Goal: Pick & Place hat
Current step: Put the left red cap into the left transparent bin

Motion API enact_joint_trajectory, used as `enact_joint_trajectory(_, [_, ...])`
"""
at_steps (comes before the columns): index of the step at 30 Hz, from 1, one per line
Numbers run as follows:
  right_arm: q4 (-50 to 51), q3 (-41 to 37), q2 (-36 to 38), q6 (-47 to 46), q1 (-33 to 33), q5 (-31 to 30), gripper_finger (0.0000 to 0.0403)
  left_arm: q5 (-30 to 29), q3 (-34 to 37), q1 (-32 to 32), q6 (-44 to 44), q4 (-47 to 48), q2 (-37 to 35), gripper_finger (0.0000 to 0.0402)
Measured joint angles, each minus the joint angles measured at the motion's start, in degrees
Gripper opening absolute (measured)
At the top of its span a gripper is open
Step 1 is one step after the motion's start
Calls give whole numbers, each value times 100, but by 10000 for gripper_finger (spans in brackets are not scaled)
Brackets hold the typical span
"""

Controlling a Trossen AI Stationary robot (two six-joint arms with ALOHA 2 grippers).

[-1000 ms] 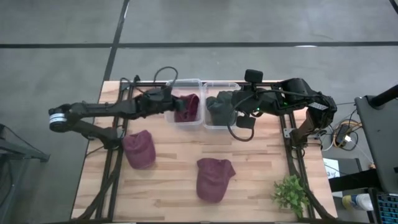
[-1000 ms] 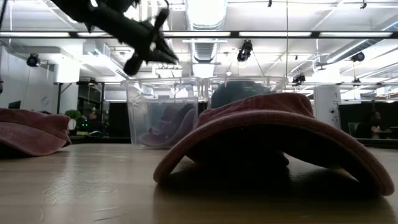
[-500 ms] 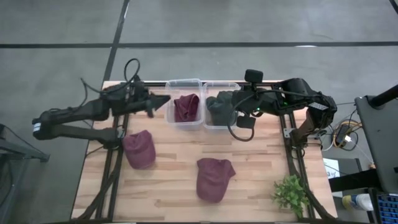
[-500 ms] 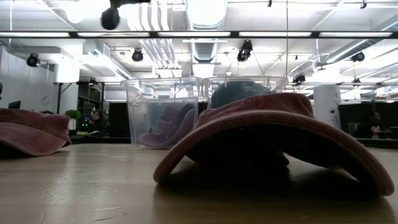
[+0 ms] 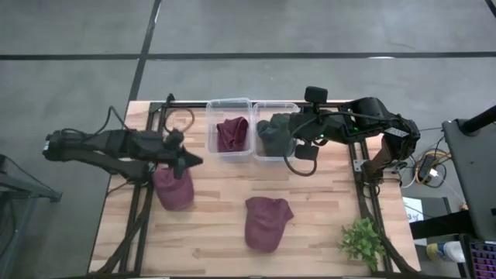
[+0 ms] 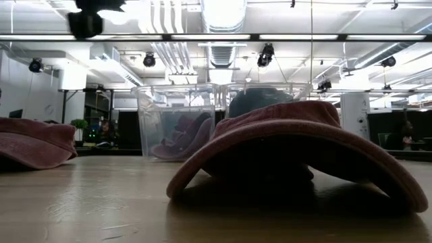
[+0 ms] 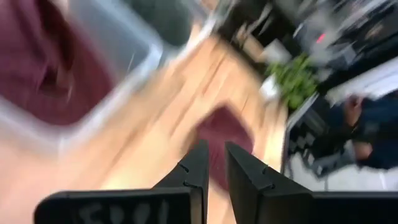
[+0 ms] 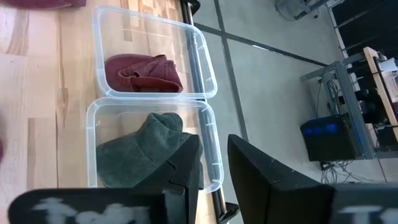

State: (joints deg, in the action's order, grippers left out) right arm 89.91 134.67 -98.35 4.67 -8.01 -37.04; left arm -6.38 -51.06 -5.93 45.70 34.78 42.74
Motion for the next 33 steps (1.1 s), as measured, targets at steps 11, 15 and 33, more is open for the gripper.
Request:
enact_joint_trajectory(11, [-7,0,0,-20,0,-2,79,32,-26,-986,2080,1883,483,44])
enact_joint_trajectory(15, [-9,0,2,-9,0,-2,74,225,85,-1095,2489,1938,661,44])
enact_joint_trajectory(33, [-13,0,2,-20,0,-2,76,438,165,-1102,2894,2501,806,44])
